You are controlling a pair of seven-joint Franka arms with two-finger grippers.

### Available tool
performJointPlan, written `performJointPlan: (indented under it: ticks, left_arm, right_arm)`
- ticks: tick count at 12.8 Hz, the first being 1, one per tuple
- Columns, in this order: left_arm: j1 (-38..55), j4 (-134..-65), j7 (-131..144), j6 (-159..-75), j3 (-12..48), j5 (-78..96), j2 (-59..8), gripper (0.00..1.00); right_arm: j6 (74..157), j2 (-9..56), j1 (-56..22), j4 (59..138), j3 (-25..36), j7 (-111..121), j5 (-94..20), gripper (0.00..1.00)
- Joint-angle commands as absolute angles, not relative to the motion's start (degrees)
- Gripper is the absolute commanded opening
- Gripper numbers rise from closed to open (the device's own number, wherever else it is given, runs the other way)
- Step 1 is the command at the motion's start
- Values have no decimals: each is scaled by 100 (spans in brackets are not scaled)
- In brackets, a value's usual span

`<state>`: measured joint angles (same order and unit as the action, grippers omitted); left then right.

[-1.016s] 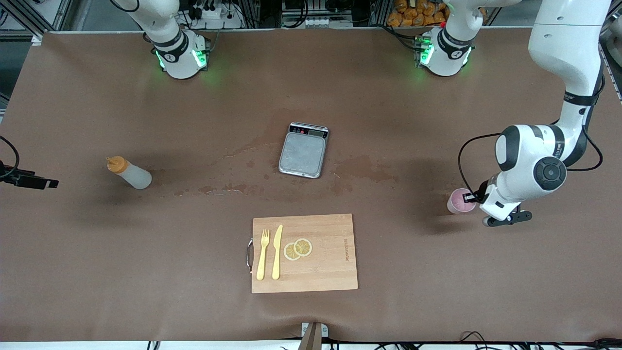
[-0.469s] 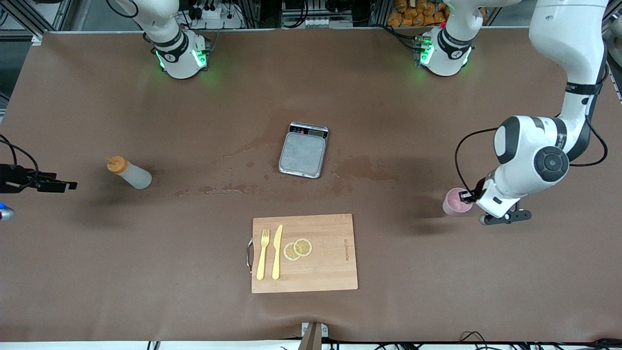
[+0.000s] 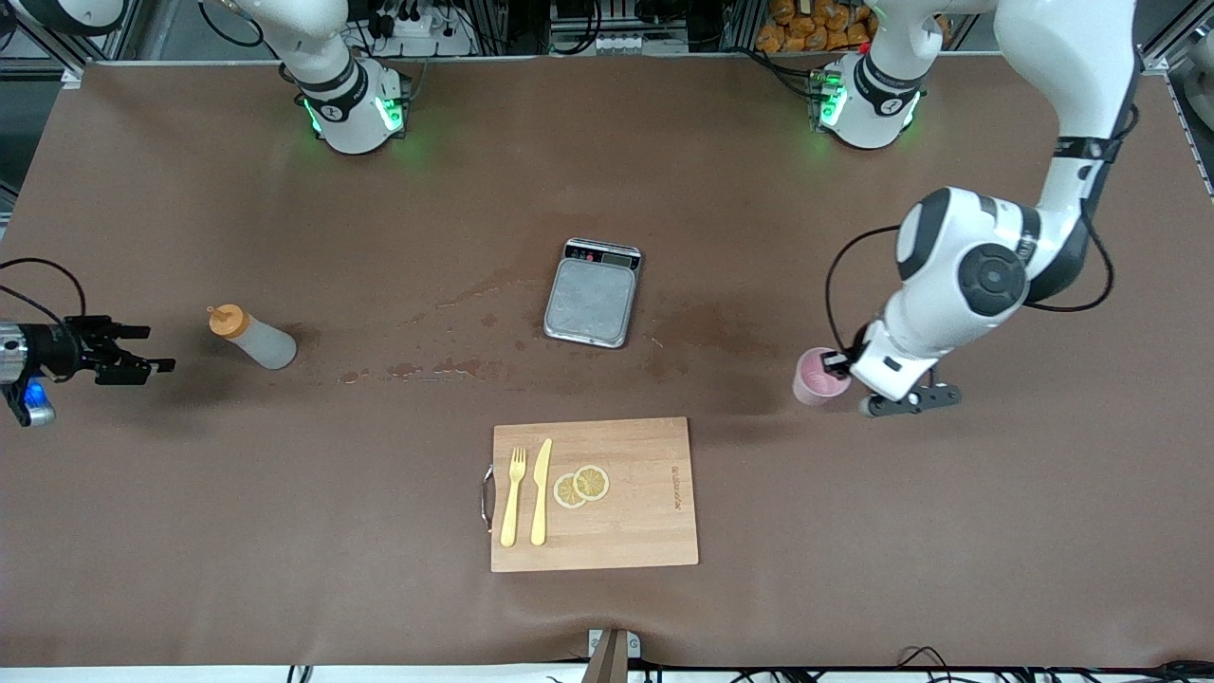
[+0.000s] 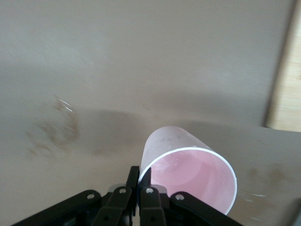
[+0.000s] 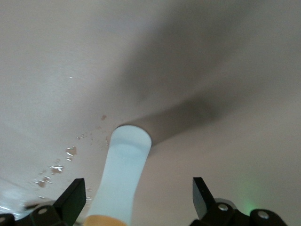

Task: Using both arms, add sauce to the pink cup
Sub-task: 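Carry the pink cup with the left gripper onto the silver scale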

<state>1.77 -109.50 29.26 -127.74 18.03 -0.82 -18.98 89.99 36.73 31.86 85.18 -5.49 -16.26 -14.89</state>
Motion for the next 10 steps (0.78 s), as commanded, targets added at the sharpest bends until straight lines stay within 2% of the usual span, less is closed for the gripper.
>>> performJointPlan:
  ticks: [1,4,7,10]
  left_arm:
    - [184,-10855,4205,-12630,2441,-150,-1837,0]
    - [368,-10697,5559,-12639,3083,-176,-1951,0]
    - [1175,-10495,6641,-12682,3076,-255,-2188,0]
    - [1677,-10494,7363,-12945,3067,-255,-2328,0]
  right_arm:
    - [8518,3928,3261,8394,-650,-3011,-2046,100]
    - [8490,4297,3549,8394,-650,-4058,-2853,100]
    - [8482,4806,4138,8402,-650,-4122,-3681,100]
    - [8183,5044,4192,8420,-650,-4131,-3963,100]
